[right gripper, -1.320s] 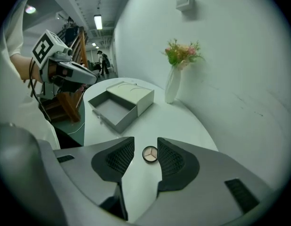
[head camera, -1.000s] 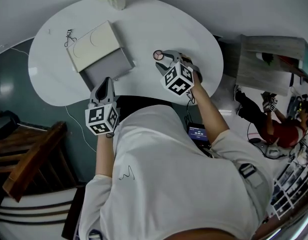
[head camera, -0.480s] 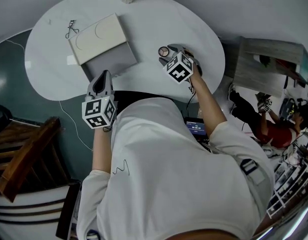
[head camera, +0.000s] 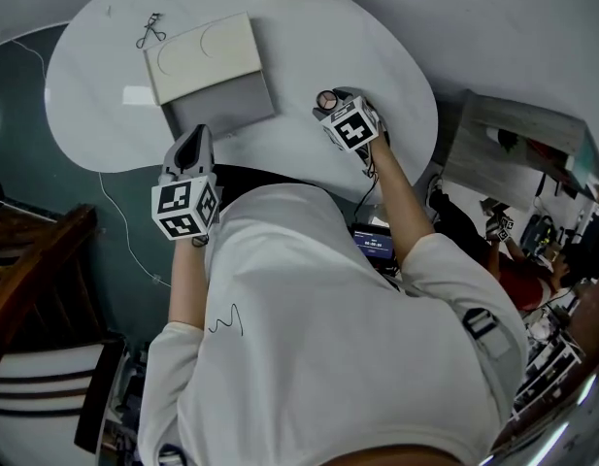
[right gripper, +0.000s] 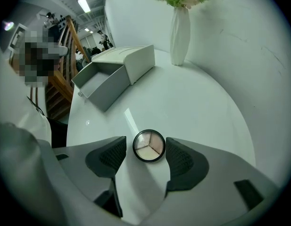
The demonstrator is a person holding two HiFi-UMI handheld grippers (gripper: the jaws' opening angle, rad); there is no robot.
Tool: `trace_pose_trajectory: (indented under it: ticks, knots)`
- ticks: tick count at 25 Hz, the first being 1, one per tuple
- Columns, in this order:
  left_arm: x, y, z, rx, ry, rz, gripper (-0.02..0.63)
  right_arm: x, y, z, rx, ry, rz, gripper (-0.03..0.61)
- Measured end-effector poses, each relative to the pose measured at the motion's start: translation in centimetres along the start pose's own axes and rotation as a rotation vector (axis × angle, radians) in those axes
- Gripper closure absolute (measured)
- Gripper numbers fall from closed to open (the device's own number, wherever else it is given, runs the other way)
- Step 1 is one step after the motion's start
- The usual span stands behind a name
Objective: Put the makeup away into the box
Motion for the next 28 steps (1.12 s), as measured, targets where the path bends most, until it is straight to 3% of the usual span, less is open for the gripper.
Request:
trace_pose_trajectory:
  ticks: [14,28]
  knots:
    - [1.9,1.0,-1.9,0.046,-0.047,0.022,0.592,-0.9,-1.1,0.0,-0.093,0.017,-0.026,0.362]
    - [2.1,0.1,-2.5,0.038,-0.041,0.053,0.592,2.2,-5.0,-0.5,-0.256,-0.048,0.166,0.364]
Point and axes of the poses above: the fingertips, and each gripper's own axes: x backward along the fingers, z to its right, y out of its underside, the point moved 7 cm from there along x, backward along the fingers, and after that the axes turned 10 degrees about y, right-handed, at the moved point
